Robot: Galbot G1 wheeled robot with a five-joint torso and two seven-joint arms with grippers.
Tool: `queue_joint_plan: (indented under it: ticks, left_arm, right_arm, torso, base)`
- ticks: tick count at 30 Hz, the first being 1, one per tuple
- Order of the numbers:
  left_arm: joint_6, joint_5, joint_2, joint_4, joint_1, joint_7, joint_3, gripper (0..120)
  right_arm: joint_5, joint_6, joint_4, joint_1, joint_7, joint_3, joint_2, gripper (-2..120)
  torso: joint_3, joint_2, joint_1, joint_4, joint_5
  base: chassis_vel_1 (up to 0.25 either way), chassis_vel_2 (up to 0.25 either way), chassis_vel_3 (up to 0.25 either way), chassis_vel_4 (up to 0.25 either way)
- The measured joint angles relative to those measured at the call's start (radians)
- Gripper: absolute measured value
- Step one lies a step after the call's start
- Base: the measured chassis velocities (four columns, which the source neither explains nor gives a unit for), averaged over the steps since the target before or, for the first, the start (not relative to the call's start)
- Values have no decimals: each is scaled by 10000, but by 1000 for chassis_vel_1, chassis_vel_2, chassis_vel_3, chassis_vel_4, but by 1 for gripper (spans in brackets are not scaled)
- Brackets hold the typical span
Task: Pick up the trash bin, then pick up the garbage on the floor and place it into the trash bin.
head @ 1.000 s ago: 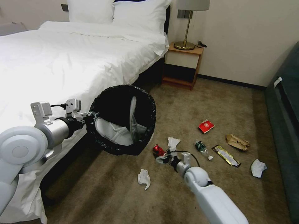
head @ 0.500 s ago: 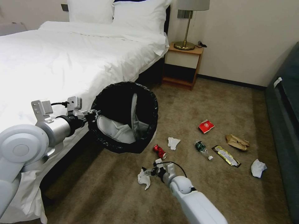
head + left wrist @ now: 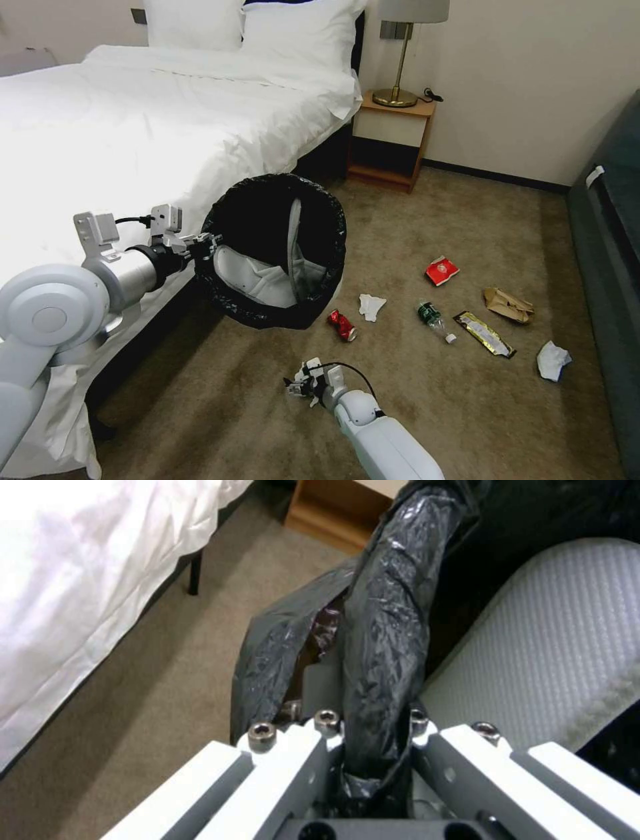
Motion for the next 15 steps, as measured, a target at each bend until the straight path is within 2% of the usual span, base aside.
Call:
queue_joint_plan:
  ticks: [6, 8, 10, 11, 12, 15]
  left_arm:
    - [0, 9, 29, -24, 20, 21, 6, 1]
    - [0, 9, 59, -51, 47, 34, -15, 1]
    - [0, 9, 68, -65, 55, 36, -27, 1]
    - [0, 9, 78, -80, 70, 41, -42, 1]
    - [0, 9, 78, -80, 70, 41, -42, 1]
    - [0, 8, 70, -92, 83, 49, -46, 1]
  right_arm:
    - [-48, 40, -260, 39, -15, 204, 93, 97]
    - [-53, 52, -240, 2, 15, 312, 47, 86]
    - [-53, 59, -226, -21, 29, 360, 15, 83]
    - [-52, 78, -216, -48, 38, 435, -50, 75]
    - [-52, 78, -216, -48, 38, 435, -50, 75]
    - [-50, 113, -198, -87, 54, 540, -141, 61]
  torso:
    - [-2, 0, -1, 1, 3]
    - [-2, 1, -1, 2, 3]
    - [-3, 1, -1, 2, 4]
    - [-4, 2, -2, 2, 4]
    - [-4, 2, -2, 2, 4]
    - [-3, 2, -2, 5, 7]
  base:
    - [0, 0, 0, 0]
    - [0, 0, 0, 0]
    - [0, 0, 0, 0]
    - [0, 0, 0, 0]
    - [0, 0, 0, 0]
    - [0, 0, 0, 0]
